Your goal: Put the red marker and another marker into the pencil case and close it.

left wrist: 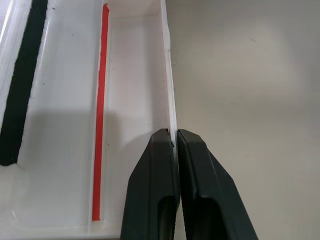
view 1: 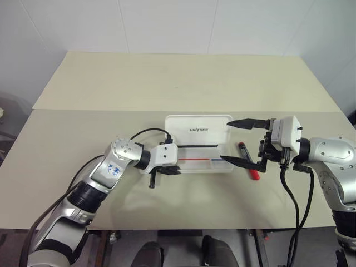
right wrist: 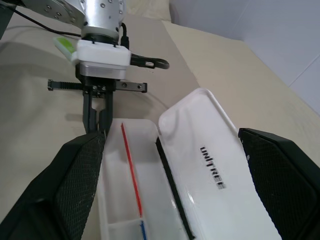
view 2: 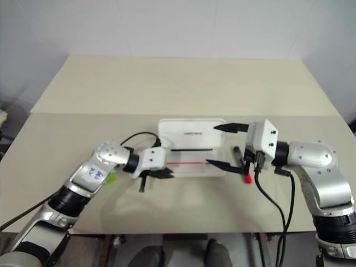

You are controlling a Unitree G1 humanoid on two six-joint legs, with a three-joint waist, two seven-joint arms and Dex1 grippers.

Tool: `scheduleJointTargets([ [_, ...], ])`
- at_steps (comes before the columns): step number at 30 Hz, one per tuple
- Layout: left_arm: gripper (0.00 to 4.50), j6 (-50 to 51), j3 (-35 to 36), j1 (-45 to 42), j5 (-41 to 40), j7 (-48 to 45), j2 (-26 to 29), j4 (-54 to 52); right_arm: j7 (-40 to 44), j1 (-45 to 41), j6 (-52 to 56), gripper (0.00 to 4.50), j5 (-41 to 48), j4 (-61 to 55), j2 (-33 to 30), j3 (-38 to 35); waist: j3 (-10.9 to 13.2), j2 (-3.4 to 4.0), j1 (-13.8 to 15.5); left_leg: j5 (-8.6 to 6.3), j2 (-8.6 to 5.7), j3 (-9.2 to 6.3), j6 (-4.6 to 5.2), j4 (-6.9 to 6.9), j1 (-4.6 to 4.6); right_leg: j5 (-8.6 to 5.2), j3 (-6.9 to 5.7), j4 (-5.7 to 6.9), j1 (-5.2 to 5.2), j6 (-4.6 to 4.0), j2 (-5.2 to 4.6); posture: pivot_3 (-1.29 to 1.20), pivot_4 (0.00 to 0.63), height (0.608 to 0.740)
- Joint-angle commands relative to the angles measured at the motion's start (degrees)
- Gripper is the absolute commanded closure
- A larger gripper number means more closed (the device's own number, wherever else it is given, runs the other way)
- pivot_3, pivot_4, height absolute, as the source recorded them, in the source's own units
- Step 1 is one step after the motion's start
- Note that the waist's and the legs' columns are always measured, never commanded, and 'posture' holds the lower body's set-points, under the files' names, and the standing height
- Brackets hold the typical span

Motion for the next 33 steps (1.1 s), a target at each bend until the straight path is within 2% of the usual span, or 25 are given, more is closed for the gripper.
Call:
scheduleJointTargets([
  [1,4.50,1.49,-1.65,2.72,-0.57,-1.65,1.05,-2.88,-0.80,0.04,0.13,0.00,1.13,-2.53,-0.50,-1.83,0.00,0.00,-0.04,0.00,0.03,0.08,0.00,0.00,0.04,0.00,0.00,0.00,0.00,0.00,0.00,0.00,0.150,0.740],
  [11,4.50,1.86,-2.84,3.62,0.19,-0.18,-0.02,-3.35,-1.39,0.43,1.07,0.00,1.51,-3.51,-0.08,-1.52,0.00,0.00,0.12,-0.01,0.06,0.22,0.02,0.05,0.07,0.00,0.02,0.01,0.01,0.00,0.00,0.00,0.150,0.740],
  [12,3.92,2.15,-2.79,3.63,0.12,-0.05,-0.19,-3.38,-1.45,0.41,1.13,0.00,1.52,-3.55,-0.04,-1.50,0.00,0.00,0.13,-0.02,0.06,0.23,0.04,0.05,0.07,0.00,0.02,0.01,0.01,0.00,0.00,0.00,0.150,0.740],
  [14,3.41,3.92,-2.55,3.87,-0.93,-0.12,-0.88,-4.08,-1.72,0.58,1.25,0.00,1.51,-3.82,0.15,-1.39,0.00,0.00,0.20,-0.02,0.06,0.23,0.04,0.05,0.07,0.00,0.02,0.01,0.01,0.00,0.00,0.00,0.150,0.740],
  [22,0.62,4.95,0.23,4.31,-3.83,1.42,-3.20,-5.06,-2.31,0.42,1.25,0.00,1.29,-3.70,0.87,-0.86,0.00,0.00,0.18,-0.02,0.07,0.23,0.04,0.17,0.06,0.01,0.04,0.06,0.04,0.00,0.00,0.00,0.150,0.740],
  [33,0.62,1.45,4.13,6.20,-7.99,1.66,-3.39,-6.08,-2.95,0.46,1.20,0.00,0.89,-3.06,1.77,-0.64,0.00,0.00,0.14,-0.02,0.08,0.23,0.04,0.14,0.04,0.01,0.02,0.02,0.03,0.00,0.00,0.00,0.150,0.740],
])
